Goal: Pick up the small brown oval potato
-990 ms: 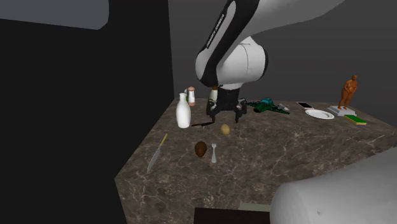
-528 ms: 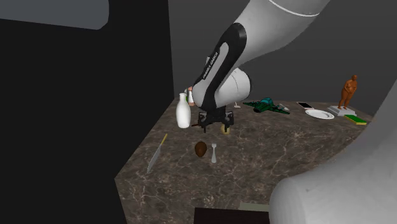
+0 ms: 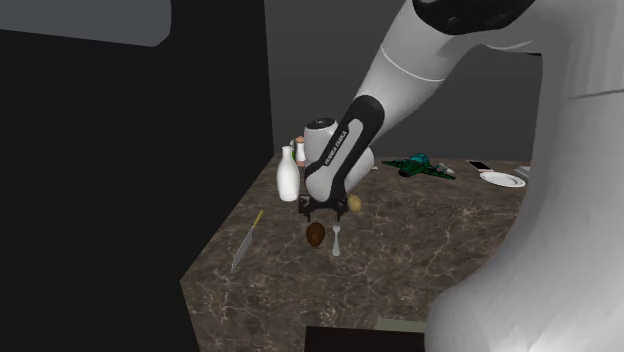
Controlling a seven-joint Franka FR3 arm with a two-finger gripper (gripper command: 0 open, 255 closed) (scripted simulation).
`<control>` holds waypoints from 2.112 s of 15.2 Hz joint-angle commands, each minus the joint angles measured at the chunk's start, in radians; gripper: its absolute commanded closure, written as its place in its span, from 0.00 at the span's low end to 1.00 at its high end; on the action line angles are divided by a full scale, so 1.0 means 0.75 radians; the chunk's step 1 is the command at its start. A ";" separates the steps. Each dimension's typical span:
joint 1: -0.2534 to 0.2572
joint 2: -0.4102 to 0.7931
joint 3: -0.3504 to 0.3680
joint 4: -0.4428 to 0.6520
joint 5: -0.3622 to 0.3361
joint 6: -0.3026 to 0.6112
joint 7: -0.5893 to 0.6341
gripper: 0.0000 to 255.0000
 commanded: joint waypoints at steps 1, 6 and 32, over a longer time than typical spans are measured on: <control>0.070 0.121 -0.064 0.098 -0.111 0.009 0.106 0.00; 0.198 0.348 -0.175 0.308 -0.238 0.021 0.243 0.00; 0.203 0.357 -0.181 0.311 -0.245 0.026 0.250 1.00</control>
